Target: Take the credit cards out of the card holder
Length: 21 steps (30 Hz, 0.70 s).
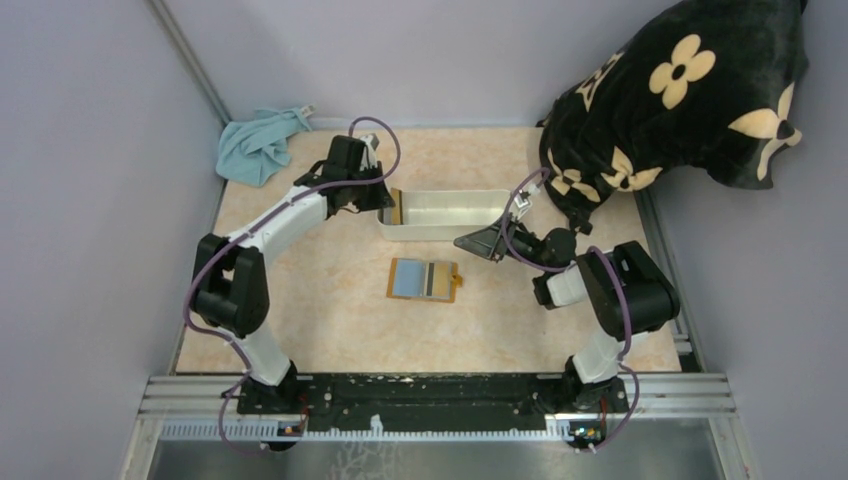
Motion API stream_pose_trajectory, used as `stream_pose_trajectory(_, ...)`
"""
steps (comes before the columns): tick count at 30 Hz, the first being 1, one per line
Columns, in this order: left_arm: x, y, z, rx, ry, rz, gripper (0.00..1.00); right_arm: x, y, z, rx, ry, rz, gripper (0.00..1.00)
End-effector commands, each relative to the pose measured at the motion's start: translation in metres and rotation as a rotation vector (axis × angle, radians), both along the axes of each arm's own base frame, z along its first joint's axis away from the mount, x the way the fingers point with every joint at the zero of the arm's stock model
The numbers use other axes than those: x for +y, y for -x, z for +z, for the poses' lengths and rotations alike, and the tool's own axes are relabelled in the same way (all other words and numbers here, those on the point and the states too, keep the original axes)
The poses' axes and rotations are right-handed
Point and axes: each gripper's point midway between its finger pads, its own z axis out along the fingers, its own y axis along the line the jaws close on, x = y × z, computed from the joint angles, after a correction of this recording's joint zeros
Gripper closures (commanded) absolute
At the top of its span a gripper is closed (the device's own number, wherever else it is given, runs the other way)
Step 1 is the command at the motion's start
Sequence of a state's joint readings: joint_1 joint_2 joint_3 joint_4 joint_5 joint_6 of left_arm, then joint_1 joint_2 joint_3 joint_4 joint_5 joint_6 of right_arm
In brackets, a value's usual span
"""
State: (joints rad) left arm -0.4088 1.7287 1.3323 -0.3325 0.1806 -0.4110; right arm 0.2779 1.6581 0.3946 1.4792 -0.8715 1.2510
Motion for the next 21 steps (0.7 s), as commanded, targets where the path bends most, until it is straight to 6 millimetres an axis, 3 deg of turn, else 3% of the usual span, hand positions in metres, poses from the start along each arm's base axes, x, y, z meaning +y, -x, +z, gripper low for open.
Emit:
stream_pose_trajectory(1,0.009,0.002,-0.01,0.035,-0.068,0.008,1.0,-0.001,-0.002,0.012,-0.096,-0.025,0.01,0.56)
stream_pose_trajectory(21,0.009,-0.019,-0.038,0.139,-0.16,0.024,1.0,-0.003,-0.004,0.008,-0.081,-0.058,0.024,0.57)
